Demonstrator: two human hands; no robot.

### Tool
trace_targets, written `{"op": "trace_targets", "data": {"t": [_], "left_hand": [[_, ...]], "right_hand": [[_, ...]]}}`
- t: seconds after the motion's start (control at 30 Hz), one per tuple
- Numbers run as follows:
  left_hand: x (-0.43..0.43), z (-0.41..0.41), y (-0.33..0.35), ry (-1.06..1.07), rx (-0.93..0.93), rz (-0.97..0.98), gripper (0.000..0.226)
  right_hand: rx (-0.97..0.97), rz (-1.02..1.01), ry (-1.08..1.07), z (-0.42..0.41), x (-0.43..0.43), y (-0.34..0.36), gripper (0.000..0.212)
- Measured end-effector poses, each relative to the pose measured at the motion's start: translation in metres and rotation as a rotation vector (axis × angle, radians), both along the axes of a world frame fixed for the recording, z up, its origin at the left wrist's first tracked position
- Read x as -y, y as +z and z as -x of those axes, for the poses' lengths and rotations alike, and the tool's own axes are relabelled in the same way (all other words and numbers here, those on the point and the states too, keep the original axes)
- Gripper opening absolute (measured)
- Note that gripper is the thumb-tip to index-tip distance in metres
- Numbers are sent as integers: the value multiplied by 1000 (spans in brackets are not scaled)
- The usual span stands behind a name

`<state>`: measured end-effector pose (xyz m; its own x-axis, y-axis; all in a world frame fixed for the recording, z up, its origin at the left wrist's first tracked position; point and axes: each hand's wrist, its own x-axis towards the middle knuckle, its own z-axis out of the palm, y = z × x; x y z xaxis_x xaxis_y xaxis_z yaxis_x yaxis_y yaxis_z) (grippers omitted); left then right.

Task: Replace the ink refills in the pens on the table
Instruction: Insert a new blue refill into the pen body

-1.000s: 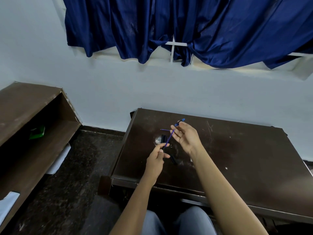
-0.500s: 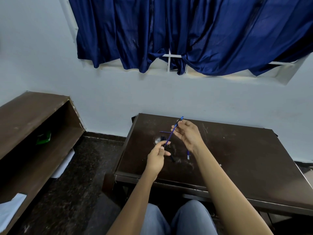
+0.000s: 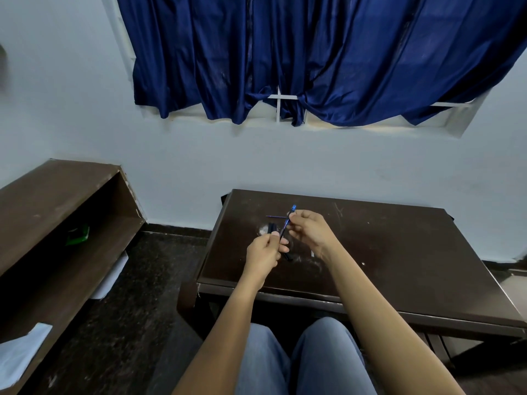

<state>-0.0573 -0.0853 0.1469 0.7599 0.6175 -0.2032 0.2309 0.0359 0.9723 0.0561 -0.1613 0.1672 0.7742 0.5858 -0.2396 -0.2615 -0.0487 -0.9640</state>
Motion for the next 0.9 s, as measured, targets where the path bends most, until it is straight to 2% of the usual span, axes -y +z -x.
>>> {"op": "trace_targets", "data": {"t": [0.33, 0.67, 0.83, 0.9], "left_hand": [[7, 13, 13, -2, -84, 63, 39], [9, 23, 15, -48, -77, 120, 14], [11, 22, 17, -11, -90, 178, 38], [10, 24, 16, -20, -99, 131, 31]], "right_hand": [[-51, -78, 55, 30, 12, 1, 18], [-6, -48, 36, 44, 20, 4, 16], [-33, -101, 53, 49, 23, 4, 21], [-16, -83, 54, 50, 24, 3, 19]]}}
